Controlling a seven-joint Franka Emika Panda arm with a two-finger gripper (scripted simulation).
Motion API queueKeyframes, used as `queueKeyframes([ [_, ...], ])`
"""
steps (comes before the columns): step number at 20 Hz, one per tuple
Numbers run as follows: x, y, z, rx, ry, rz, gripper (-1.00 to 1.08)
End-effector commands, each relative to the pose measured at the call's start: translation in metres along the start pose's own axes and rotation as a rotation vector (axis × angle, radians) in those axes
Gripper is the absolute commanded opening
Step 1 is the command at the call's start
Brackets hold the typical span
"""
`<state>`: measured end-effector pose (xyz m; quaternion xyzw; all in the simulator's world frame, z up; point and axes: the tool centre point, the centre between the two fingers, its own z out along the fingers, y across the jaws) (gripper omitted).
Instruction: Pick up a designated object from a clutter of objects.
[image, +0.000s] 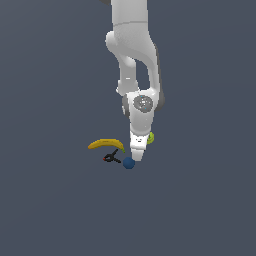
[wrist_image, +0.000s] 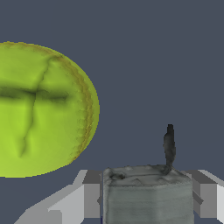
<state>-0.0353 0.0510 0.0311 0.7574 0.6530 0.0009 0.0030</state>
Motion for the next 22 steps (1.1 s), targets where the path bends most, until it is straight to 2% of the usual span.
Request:
queueKeyframes([
  [1, -0.004, 0.005, -0.012, -0.001, 0.000, 0.000, -1.00],
  [8, -0.019, 0.027, -0.062, 0.002, 0.002, -0.003, -1.00],
  [22, -0.059, 0.088, -0.197, 0.005, 0.008, -0.007, -1.00],
])
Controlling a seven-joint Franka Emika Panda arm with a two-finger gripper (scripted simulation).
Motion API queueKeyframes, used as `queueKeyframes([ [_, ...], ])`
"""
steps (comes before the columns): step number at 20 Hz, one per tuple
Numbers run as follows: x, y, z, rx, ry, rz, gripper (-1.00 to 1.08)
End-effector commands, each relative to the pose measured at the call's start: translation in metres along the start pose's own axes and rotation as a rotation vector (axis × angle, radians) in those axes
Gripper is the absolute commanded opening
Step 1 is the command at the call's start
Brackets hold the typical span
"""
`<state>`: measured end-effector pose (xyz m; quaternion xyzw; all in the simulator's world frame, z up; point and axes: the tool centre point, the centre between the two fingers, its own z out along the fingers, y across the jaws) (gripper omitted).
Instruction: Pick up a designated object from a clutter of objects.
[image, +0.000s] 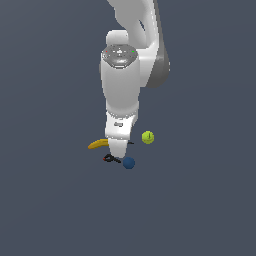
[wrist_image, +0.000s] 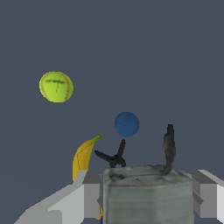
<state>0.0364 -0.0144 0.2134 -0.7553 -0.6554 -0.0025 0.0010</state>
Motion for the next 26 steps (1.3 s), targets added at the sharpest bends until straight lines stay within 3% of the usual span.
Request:
queueKeyframes([
  [1, -0.007, 0.010, -0.025, 0.001, 0.001, -0.001, -1.00],
  [13, -0.037, 0.056, -0.118, 0.002, -0.002, 0.001, -1.00],
  [26, -0.050, 0.078, -0.158, 0.002, -0.005, 0.002, -1.00],
])
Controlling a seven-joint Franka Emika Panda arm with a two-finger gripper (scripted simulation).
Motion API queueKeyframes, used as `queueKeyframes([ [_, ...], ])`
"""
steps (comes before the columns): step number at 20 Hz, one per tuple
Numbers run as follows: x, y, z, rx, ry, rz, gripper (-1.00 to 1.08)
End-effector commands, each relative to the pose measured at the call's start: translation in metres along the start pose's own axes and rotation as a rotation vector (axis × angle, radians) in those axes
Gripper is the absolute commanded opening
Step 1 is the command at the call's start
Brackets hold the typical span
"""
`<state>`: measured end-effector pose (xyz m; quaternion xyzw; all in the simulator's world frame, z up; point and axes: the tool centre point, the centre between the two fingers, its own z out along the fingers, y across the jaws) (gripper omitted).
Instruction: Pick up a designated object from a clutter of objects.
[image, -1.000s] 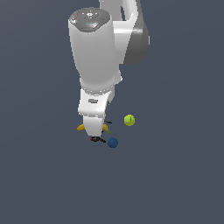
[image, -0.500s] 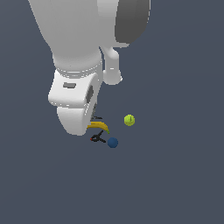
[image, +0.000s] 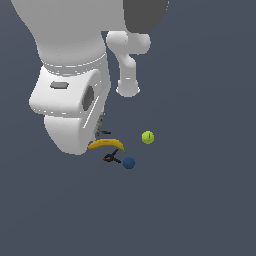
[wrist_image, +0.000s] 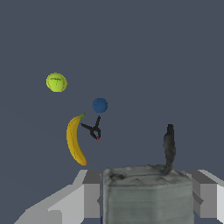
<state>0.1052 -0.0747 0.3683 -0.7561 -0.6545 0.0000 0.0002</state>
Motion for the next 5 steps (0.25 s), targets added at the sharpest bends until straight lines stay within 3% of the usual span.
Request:
queueKeyframes([
  [1, -0.0009, 0.0021, -0.0035, 0.000, 0.000, 0.000, -1.00],
  [5, -0.0009, 0.0030, -0.0045, 0.000, 0.000, -0.001, -1.00],
])
